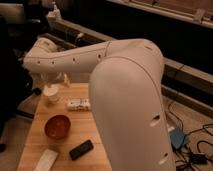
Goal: Place the ceramic cup in the ceramic bowl
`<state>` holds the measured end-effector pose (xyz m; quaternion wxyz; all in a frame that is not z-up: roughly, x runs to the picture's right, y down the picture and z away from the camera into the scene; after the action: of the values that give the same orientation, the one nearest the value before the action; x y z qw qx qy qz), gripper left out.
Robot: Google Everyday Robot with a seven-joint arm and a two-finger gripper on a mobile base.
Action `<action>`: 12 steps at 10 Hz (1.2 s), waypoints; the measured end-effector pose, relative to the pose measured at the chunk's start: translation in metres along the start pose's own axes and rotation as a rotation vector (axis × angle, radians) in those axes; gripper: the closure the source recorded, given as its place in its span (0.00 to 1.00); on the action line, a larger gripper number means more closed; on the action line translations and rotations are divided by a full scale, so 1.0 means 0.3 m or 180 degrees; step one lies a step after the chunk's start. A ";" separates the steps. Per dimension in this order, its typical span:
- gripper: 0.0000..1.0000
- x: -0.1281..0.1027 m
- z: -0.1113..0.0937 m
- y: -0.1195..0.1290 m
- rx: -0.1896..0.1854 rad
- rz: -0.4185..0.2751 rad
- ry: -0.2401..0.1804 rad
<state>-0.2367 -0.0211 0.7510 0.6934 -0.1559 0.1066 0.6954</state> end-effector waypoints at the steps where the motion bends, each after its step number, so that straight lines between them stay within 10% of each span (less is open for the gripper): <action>1: 0.35 -0.003 0.013 0.010 -0.0021 -0.0040 0.0016; 12: 0.35 -0.155 0.122 0.076 -0.0452 -0.0203 -0.0164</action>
<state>-0.2623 -0.0513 0.8003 0.7049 -0.1900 0.0341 0.6825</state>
